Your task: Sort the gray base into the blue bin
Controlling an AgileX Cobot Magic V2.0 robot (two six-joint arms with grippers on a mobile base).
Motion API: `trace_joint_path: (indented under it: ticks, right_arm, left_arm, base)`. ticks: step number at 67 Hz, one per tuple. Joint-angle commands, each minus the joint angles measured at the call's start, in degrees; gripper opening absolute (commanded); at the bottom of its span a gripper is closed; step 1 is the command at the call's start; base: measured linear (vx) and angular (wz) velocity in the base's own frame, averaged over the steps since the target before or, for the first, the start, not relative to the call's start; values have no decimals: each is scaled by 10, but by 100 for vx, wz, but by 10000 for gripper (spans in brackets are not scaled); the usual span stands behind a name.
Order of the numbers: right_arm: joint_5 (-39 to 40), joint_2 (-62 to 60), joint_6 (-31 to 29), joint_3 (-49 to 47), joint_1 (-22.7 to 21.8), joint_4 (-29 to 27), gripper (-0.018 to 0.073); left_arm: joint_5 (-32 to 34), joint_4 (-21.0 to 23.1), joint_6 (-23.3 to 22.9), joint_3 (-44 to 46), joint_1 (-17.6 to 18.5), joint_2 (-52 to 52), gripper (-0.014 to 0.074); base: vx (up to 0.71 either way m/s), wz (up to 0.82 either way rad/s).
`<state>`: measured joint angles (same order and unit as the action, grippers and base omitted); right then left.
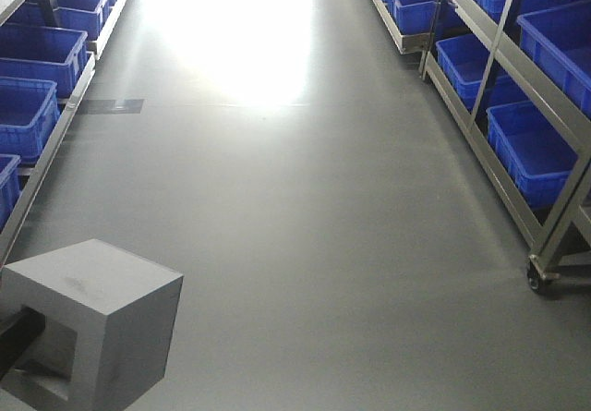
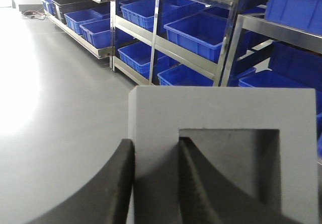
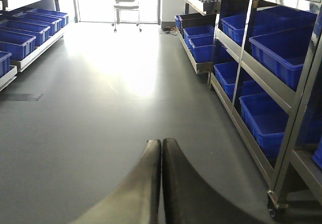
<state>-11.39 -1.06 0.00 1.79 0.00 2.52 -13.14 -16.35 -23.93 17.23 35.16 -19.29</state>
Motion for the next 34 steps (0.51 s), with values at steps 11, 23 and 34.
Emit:
trace_joint_path:
  ticks: [11,23,34]
  right_arm:
    - [41,-4,-7,3,-3,5,-5]
    - [41,-4,-7,3,-3,5,-5]
    - [42,-4,-7,3,-3,5,-5]
  left_arm:
    - [60,0,-5,19,3,-2,-8]
    - [60,0,-5,19,3,-2,-8]
    - [60,0,-5,19,3,-2,-8]
  base:
    - [42,-5]
    - [44,-4]
    - [44,-1]
